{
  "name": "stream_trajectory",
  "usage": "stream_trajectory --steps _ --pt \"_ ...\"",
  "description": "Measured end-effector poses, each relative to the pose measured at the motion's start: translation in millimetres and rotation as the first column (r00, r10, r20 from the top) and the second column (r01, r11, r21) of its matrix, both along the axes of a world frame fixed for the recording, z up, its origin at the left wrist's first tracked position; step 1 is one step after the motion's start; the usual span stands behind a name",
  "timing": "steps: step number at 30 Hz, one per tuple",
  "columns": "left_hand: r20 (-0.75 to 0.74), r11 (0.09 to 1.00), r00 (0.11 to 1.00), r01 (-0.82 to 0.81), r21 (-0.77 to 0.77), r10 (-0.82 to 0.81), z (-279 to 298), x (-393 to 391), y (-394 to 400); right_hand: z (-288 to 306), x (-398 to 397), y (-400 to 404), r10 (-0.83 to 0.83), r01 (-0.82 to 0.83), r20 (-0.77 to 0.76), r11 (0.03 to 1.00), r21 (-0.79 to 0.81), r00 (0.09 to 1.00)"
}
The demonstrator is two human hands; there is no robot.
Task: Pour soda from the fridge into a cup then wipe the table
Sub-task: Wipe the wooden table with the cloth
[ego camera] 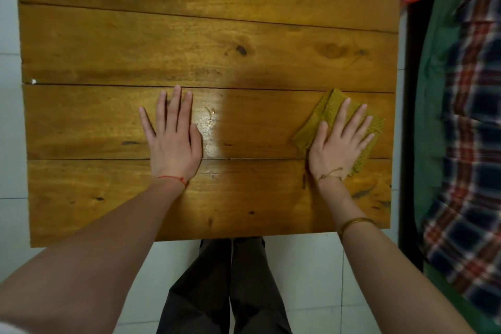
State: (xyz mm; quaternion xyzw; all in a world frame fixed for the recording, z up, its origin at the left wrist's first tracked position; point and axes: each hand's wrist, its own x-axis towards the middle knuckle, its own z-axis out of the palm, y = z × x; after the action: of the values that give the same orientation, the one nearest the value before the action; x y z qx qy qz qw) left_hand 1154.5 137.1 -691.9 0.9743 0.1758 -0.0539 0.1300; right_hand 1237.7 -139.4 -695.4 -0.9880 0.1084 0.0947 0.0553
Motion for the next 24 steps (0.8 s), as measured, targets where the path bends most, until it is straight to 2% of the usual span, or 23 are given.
stream_trajectory --steps 8,13,15,18,20,22,24 --pt "0.000 1.000 1.000 0.001 0.000 -0.001 0 3 0 4 8 87 0.348 -0.346 -0.006 0.934 0.090 0.937" --pt "-0.018 1.000 1.000 0.007 0.004 -0.007 3 3 0 6 10 74 0.492 -0.488 -0.018 0.867 0.101 0.870" --pt "-0.025 1.000 1.000 0.008 0.011 -0.008 3 3 1 4 22 64 0.492 -0.489 -0.030 0.869 0.073 0.870" --pt "-0.032 1.000 0.999 0.010 0.015 -0.009 3 3 1 3 46 84 0.294 -0.292 -0.014 0.952 0.095 0.956" --pt "-0.033 1.000 0.999 0.008 0.016 -0.008 3 3 1 4 50 107 0.222 -0.219 -0.008 0.968 0.123 0.975" --pt "-0.037 1.000 0.999 0.010 0.015 -0.009 4 4 1 7 37 120 0.327 -0.323 -0.008 0.937 0.132 0.945" --pt "-0.042 1.000 0.999 0.010 0.011 -0.010 5 4 1 11 11 120 0.509 -0.501 -0.031 0.855 0.132 0.860"
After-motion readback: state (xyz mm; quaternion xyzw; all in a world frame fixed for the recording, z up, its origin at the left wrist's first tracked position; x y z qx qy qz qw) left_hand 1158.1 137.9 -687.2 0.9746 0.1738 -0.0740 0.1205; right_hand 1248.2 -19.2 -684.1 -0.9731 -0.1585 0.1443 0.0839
